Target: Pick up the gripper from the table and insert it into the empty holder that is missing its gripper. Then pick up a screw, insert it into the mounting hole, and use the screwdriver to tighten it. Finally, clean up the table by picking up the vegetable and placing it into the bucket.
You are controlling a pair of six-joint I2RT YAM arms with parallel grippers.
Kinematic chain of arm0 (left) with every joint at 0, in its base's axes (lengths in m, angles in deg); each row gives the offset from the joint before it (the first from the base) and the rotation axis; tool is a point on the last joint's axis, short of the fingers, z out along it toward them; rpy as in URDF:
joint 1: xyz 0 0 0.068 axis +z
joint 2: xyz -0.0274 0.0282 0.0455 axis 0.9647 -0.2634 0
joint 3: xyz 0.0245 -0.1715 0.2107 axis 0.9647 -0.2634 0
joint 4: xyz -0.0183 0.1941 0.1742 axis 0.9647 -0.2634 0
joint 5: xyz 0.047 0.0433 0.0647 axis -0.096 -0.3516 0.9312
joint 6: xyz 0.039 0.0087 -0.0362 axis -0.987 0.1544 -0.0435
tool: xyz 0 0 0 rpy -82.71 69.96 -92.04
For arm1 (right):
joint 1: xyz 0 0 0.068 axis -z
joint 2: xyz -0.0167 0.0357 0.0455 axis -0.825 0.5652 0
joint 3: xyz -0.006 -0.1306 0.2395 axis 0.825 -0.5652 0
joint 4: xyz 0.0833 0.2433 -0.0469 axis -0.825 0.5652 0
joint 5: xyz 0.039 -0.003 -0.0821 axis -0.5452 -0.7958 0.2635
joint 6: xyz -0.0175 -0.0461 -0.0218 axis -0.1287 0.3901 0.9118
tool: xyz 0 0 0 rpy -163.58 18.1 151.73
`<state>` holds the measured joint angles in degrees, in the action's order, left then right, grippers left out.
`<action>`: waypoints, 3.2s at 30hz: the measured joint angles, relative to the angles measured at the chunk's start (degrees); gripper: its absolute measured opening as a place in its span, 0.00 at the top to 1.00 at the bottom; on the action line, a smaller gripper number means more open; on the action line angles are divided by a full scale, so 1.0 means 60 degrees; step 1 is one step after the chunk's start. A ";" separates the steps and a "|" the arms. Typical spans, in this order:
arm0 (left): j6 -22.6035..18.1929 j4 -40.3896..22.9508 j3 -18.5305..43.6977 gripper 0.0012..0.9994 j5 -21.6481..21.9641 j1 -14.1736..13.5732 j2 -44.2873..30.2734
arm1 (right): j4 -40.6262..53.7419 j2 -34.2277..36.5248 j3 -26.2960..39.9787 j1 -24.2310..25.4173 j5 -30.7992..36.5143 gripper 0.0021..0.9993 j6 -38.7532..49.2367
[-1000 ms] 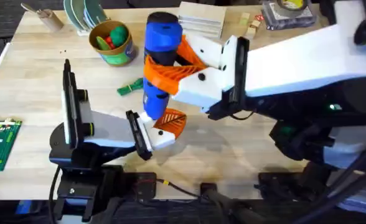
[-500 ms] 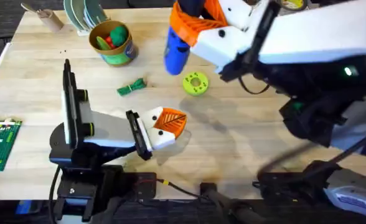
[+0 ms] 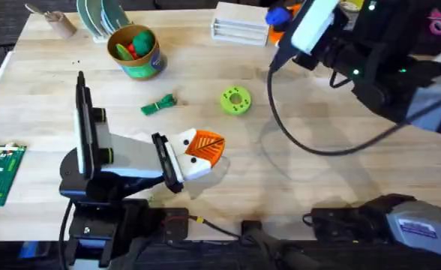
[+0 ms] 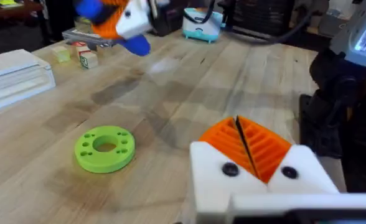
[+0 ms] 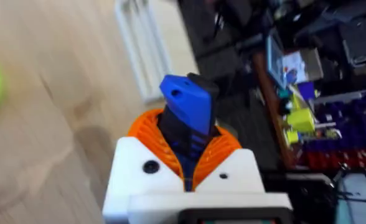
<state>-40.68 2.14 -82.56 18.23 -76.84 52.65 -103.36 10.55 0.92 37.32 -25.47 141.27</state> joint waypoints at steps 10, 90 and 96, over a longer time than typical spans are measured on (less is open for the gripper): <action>0.0000 -0.0001 0.0000 0.99 0.0000 0.0000 0.0001 | 0.0531 0.2647 0.0034 0.0423 0.1372 0.96 0.2807; -0.1393 -0.6315 0.7518 0.01 0.9051 0.0000 -0.4523 | 0.3307 0.0452 0.0694 -0.0058 0.0979 0.01 -0.6171; -0.3158 -0.6399 0.7570 0.00 0.9642 0.0000 -0.6448 | 0.3307 0.0452 0.0694 -0.0058 0.0979 0.01 -0.6171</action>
<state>-59.63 -36.26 -37.14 76.08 -76.84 13.96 -83.52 13.26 5.08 36.97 -19.60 104.24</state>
